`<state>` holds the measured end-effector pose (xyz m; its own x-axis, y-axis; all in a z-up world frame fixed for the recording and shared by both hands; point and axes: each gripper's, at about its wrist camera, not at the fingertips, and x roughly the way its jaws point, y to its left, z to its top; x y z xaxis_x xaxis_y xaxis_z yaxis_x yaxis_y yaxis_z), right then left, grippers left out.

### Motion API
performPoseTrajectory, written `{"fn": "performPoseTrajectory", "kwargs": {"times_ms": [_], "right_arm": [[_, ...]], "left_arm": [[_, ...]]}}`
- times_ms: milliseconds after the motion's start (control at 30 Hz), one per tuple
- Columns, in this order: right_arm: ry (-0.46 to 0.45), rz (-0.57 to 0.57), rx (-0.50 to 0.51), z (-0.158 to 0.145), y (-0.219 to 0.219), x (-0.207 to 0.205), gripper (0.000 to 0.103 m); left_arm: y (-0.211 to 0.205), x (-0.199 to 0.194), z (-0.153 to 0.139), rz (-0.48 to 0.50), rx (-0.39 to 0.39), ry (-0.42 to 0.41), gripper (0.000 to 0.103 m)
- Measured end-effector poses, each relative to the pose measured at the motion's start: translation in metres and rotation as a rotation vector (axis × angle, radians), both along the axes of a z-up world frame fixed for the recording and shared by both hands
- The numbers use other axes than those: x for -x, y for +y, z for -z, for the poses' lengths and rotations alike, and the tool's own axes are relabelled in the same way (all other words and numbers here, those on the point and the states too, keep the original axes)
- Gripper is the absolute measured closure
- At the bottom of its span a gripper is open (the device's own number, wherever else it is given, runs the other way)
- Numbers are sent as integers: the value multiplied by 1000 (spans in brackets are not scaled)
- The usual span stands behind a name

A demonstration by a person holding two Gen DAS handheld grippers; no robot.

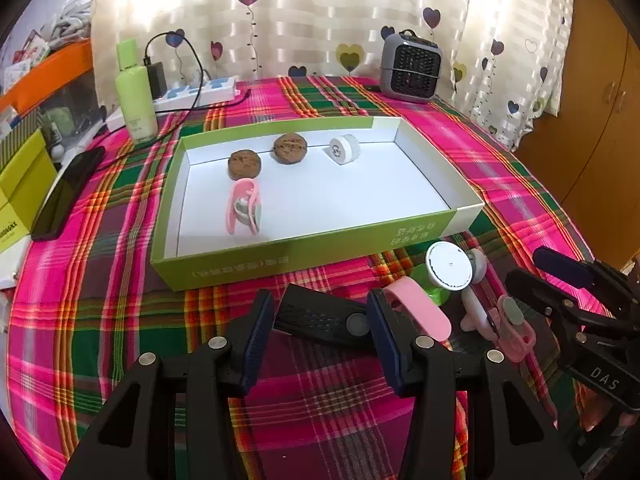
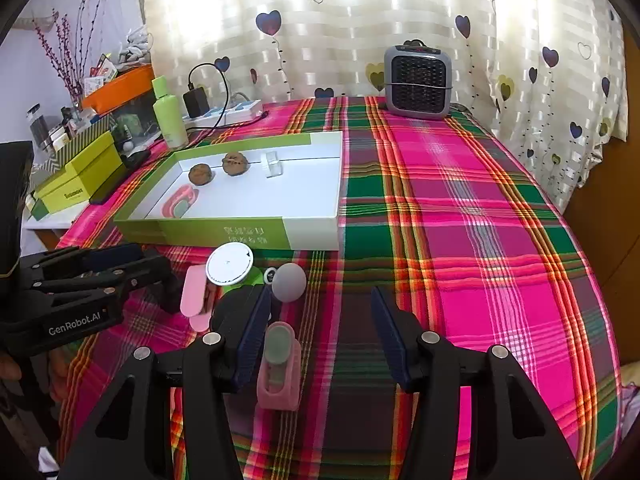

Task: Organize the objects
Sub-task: 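Grasp the black rectangular device with the left gripper while the right gripper grasps the pink-and-green bottle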

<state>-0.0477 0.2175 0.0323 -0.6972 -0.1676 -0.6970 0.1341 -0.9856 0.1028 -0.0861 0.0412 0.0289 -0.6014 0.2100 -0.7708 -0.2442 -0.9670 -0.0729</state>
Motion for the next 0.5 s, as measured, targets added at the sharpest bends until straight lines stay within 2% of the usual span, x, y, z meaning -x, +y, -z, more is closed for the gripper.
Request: {"fn": "performPoseTrajectory", "kwargs": {"times_ms": [300,500], "right_arm": [[-7,-2,20,3,2,0,50],[-9,-19,21,4,-1,0,50]], "left_arm": [[5,12,-1,-32,17,-34,56],[13,9,-2,-36,79,-20,56]]}}
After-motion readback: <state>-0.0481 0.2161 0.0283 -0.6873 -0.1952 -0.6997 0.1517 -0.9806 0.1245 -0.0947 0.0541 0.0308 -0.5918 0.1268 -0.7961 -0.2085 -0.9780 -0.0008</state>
